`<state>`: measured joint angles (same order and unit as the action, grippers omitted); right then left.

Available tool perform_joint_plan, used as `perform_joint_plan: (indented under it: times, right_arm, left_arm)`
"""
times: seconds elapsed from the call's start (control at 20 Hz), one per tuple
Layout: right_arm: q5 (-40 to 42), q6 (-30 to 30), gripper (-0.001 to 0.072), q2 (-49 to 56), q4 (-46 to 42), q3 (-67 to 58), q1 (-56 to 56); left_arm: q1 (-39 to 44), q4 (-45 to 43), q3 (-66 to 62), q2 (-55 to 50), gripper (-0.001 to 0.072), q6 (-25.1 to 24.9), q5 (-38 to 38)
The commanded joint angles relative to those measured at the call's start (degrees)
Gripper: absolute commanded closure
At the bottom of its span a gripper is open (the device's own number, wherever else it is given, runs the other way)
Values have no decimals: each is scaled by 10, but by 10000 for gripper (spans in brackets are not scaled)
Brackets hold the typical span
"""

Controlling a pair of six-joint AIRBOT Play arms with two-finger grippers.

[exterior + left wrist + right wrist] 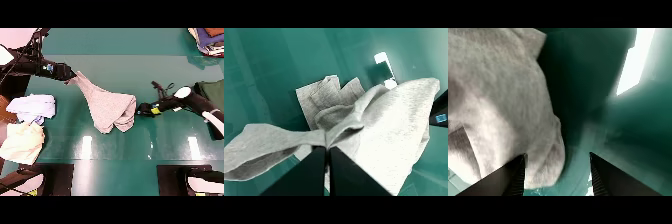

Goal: Fold the shirts.

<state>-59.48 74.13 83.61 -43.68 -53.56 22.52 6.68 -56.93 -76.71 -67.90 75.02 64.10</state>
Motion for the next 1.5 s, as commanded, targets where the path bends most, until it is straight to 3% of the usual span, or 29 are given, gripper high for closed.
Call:
perform_joint_plan:
  times: [0.0, 0.05, 0.15, 0.25, 0.5, 0.8, 1.05, 1.45]
  right_arm:
    - [6, -1, 273, 51, 6, -42, 46]
    - [7, -1, 292, 56, 6, -49, 51]
    - [12, -2, 603, 59, 5, -62, 55]
    - [15, -3, 698, 59, 2, -75, 54]
    - [-2, 2, 699, -24, -64, -124, 12]
    - [-80, 15, 699, -209, -140, -250, -84]
    - [-128, 15, 699, -315, -151, -338, -133]
    - [-202, 60, 699, -389, -150, -367, -210]
  left_arm:
    - [0, -1, -1, 0, 684, 0, 1]
    - [0, -1, -1, 0, 685, 0, 1]
    - [0, -1, -1, 0, 684, 0, 1]
    - [0, -1, -1, 0, 685, 0, 6]
    - [-1, -15, -54, 27, 685, 2, 34]
    - [0, -23, -258, 104, 685, 4, 44]
    - [0, -22, -432, 120, 685, 53, 68]
    - [0, -34, -459, 120, 685, 70, 54]
